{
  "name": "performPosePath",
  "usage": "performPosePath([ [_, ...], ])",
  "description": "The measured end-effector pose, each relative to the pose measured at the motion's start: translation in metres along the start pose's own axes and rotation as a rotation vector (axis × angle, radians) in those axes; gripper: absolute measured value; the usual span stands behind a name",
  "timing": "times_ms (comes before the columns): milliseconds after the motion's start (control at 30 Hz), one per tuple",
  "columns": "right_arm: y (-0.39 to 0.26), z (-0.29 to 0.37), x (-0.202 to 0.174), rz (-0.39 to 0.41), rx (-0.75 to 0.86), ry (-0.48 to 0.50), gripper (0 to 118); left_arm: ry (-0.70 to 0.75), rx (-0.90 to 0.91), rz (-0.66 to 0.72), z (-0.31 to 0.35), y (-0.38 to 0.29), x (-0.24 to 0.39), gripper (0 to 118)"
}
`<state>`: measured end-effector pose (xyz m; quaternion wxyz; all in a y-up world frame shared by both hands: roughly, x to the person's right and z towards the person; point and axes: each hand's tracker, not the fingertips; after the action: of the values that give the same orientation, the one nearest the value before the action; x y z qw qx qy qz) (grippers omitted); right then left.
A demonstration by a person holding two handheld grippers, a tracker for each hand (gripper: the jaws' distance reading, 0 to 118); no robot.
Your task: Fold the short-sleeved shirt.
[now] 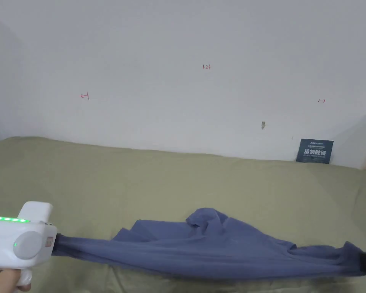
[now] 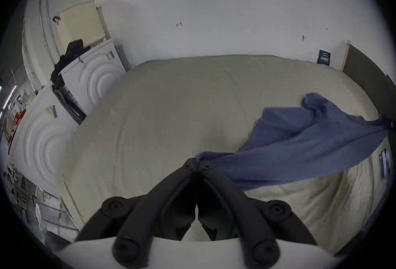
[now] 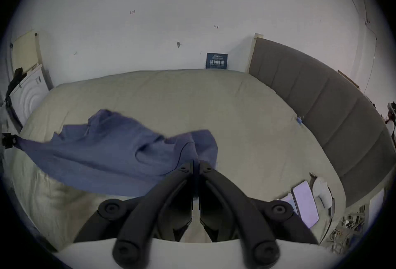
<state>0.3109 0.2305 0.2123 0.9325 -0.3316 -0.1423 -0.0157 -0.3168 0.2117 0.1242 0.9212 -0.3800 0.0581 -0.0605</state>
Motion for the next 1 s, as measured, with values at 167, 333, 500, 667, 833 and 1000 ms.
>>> performPosePath([
  [167, -0.056, 0.055, 0.029, -0.038, -0.004, 0.033, 3, -0.028, -0.035, 0.031, 0.046, -0.062, -0.024, 0],
  [333, -0.122, 0.102, 0.041, -0.023, -0.050, 0.053, 3, -0.071, -0.068, 0.023, 0.085, -0.133, -0.035, 0],
  [500, -0.174, 0.100, 0.052, -0.083, -0.107, 0.044, 3, -0.090, -0.149, 0.041, 0.086, -0.186, -0.031, 0],
  [667, -0.200, 0.082, 0.056, -0.146, -0.139, 0.031, 3, -0.116, -0.192, 0.095, 0.062, -0.208, -0.035, 0],
  [833, -0.206, 0.066, 0.058, -0.181, -0.169, 0.029, 3, -0.136, -0.190, 0.125, 0.060, -0.209, -0.036, 0],
  [1000, -0.201, 0.069, 0.052, -0.186, -0.175, 0.062, 114, -0.180, -0.121, 0.160, 0.067, -0.211, -0.046, 108],
])
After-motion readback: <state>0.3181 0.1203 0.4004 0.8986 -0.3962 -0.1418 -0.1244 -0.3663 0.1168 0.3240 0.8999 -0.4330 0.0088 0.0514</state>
